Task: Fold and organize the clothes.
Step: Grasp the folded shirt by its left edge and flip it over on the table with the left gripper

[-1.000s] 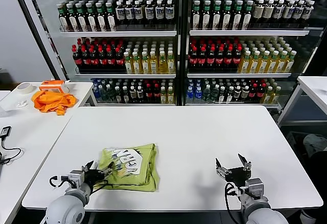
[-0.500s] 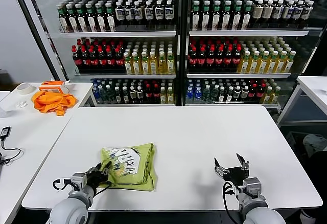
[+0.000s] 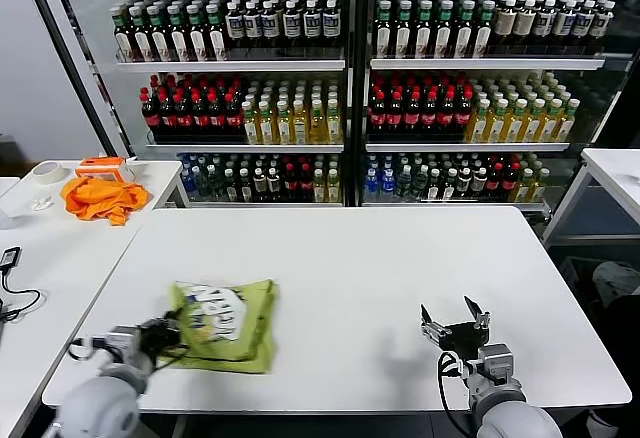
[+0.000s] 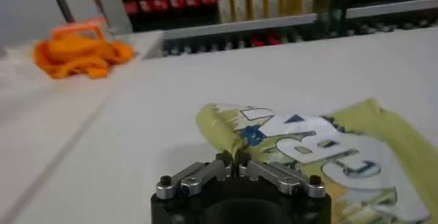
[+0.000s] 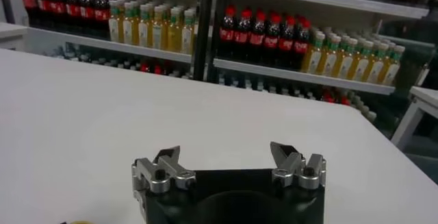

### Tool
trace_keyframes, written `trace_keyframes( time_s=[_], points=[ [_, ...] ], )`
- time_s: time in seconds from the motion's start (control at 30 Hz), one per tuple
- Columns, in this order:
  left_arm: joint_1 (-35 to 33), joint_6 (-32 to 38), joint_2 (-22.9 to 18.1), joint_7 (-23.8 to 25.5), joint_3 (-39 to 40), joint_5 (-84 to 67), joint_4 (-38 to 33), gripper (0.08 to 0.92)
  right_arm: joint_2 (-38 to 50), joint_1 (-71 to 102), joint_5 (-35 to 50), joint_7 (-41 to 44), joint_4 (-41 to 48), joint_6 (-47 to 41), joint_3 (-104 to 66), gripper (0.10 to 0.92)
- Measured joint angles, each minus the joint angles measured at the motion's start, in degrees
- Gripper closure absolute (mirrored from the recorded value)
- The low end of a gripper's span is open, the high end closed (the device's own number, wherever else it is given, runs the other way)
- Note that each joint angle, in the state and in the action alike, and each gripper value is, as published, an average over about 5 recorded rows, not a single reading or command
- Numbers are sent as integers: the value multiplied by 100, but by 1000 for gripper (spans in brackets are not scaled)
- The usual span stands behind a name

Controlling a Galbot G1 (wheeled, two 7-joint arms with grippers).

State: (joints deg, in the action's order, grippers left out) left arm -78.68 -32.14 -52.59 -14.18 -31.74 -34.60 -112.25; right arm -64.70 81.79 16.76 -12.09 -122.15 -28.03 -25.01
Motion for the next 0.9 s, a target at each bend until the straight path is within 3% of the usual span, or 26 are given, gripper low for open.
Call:
trace_keyframes(
  time_s=[0.23, 0.4, 0.53, 0.9],
  points=[
    [-352, -56, 791, 281, -1199, -98, -104, 897, -47, -20, -8, 5, 1, 21, 41, 203],
    [-442, -74, 929, 345, -1395, -160, -498, 897, -60, 21, -32, 7, -15, 21, 38, 203],
    [-429, -75, 634, 413, -982, -38, -881, 897, -65, 88, -69, 15, -44, 21, -3, 203],
    [42, -74, -720, 648, 1009, 470, -1168, 897, -20, 256, -134, 32, -145, -8, -108, 203]
  ],
)
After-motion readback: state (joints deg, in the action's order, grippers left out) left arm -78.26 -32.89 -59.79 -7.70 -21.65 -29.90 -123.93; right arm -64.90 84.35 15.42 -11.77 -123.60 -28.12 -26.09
